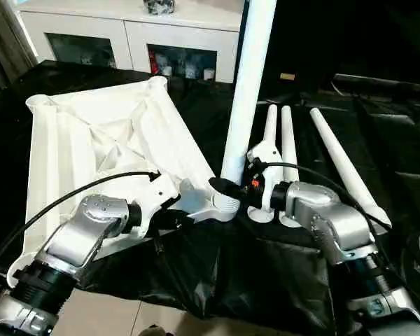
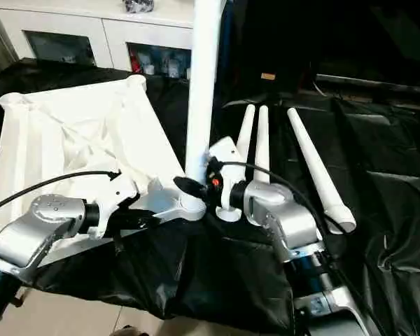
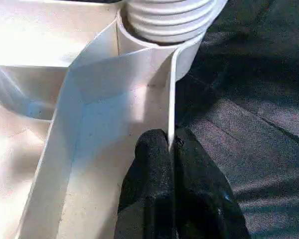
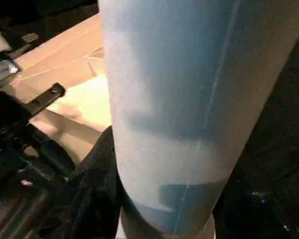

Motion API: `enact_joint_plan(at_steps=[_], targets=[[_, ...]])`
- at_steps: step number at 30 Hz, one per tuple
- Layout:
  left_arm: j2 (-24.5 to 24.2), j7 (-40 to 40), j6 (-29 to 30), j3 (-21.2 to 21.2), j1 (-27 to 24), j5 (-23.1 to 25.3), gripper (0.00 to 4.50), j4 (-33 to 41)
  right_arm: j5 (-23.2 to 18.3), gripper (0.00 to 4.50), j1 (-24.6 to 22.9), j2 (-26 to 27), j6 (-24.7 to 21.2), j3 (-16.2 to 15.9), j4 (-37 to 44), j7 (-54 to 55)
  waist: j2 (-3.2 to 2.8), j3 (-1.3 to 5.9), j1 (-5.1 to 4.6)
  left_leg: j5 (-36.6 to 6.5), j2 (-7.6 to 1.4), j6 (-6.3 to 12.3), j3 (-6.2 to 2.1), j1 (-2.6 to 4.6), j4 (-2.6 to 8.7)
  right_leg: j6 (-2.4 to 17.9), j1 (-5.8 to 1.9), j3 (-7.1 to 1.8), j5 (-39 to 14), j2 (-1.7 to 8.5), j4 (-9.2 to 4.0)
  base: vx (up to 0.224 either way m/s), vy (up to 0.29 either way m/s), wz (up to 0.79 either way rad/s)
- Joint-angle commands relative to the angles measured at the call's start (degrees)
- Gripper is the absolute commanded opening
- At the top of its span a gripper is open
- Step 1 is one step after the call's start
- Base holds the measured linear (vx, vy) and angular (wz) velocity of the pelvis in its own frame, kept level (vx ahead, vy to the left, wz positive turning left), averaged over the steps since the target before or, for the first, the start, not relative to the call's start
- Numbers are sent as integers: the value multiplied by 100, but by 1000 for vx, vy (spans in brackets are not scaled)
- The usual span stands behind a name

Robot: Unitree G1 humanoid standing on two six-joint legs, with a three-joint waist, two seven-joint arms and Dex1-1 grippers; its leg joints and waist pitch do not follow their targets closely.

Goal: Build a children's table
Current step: Insert table leg to table base

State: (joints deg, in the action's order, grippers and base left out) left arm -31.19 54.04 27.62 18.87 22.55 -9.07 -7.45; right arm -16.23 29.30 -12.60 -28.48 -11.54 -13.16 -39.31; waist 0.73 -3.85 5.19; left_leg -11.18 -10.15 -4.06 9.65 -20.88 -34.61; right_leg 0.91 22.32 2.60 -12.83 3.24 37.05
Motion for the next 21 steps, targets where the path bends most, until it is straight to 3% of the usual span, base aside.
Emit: enact_joint_plan(at_steps=[1,8,16,21], targets=[[113,-38,-101,-149,86,-127,0,86,112,189,67,10,122,-49,-245,-21,27,423,24,-353,-254,56,-65,29,381,1289,-303,-290,-74,477,-385,0,0,0],[163,-48,-79,-189,76,-92,0,152,60,189,233,146,290,102,-801,-91,49,409,23,-492,-264,55,-67,38,396,1226,-292,-290,-440,498,-420,0,0,0],[207,-92,15,-255,74,-105,0,158,-138,189,-31,120,309,379,-804,-156,40,429,42,-310,-260,142,-62,35,383,1249,-300,-289,-106,484,-390,0,0,0],[265,-168,21,-278,129,-74,0,67,-184,189,-308,134,658,599,-869,-141,13,438,51,-322,-264,149,-68,32,380,1280,-299,-282,-30,485,-384,0,0,0]])
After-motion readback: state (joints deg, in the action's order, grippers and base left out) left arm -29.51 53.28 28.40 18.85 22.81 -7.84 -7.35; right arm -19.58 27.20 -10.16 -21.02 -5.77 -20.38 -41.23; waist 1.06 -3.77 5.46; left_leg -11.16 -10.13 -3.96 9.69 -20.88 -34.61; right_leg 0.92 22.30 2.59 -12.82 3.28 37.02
